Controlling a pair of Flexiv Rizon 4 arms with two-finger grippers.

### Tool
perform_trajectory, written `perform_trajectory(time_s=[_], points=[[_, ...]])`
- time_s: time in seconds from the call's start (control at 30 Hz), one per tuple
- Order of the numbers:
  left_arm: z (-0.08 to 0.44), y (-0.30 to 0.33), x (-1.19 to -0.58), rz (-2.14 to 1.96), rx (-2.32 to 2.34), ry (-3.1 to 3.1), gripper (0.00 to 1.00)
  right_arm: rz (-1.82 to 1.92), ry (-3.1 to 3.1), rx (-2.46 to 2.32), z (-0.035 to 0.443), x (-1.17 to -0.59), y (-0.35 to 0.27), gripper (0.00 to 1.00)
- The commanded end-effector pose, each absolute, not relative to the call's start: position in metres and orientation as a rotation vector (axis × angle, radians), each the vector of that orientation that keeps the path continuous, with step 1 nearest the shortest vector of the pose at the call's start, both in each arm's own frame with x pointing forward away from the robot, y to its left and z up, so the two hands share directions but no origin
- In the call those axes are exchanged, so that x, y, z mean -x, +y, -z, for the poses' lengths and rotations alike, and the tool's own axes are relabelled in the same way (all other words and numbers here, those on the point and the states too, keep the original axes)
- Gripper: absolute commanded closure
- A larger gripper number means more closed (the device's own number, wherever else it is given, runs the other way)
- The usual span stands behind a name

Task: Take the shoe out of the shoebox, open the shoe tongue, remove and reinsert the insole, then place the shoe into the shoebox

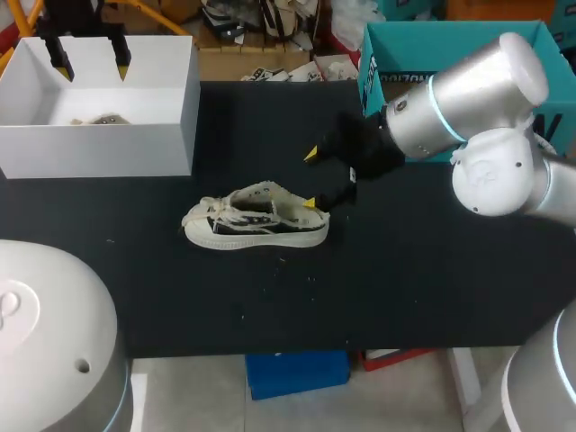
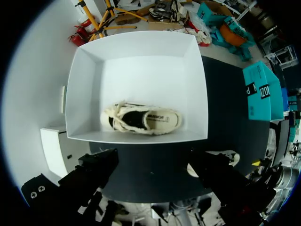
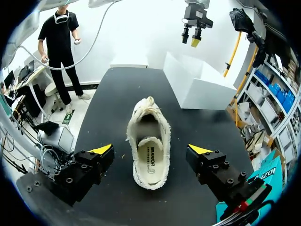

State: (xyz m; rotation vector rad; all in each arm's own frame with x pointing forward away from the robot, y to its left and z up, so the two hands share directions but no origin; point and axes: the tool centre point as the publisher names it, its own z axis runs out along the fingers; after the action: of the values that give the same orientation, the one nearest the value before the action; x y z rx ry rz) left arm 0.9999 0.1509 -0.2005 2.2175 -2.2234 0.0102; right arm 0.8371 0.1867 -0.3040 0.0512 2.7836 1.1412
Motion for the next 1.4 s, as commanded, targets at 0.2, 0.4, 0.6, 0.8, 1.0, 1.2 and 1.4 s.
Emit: perform_trajectory(time_s=[0.2, 0.4, 0.6, 0.8, 1.0, 1.2, 1.4], points=[[0.2, 0.151, -1.0, -0.006, -2.219, -2.222, 0.0, -1.295, 2.788, 0.066, 0.319, -0.846, 0.163, 0.0], [0.2, 0.151, -1.0, -0.006, -2.219, -2.222, 0.0, -1.274, 2.8, 0.076, 0.331, -0.845, 0.155, 0.0], [0.2, 0.151, -1.0, -0.006, -2.219, -2.222, 0.0, -1.257, 2.785, 0.036, 0.35, -0.842, 0.155, 0.0], [0.2, 0.151, -1.0, -0.006, -2.219, -2.222, 0.0, -1.269, 2.756, -0.007, 0.364, -0.843, 0.158, 0.0], [0.2, 0.151, -1.0, -0.006, -2.219, -2.222, 0.0, -1.279, 2.746, -0.031, 0.378, -0.846, 0.16, 0.0], [0.2, 0.151, -1.0, -0.006, -2.219, -2.222, 0.0, -1.286, 2.742, -0.047, 0.39, -0.853, 0.159, 0.0], [0.2, 0.151, -1.0, -0.006, -2.219, -2.222, 0.0, -1.295, 2.739, -0.048, 0.402, -0.863, 0.161, 0.0]])
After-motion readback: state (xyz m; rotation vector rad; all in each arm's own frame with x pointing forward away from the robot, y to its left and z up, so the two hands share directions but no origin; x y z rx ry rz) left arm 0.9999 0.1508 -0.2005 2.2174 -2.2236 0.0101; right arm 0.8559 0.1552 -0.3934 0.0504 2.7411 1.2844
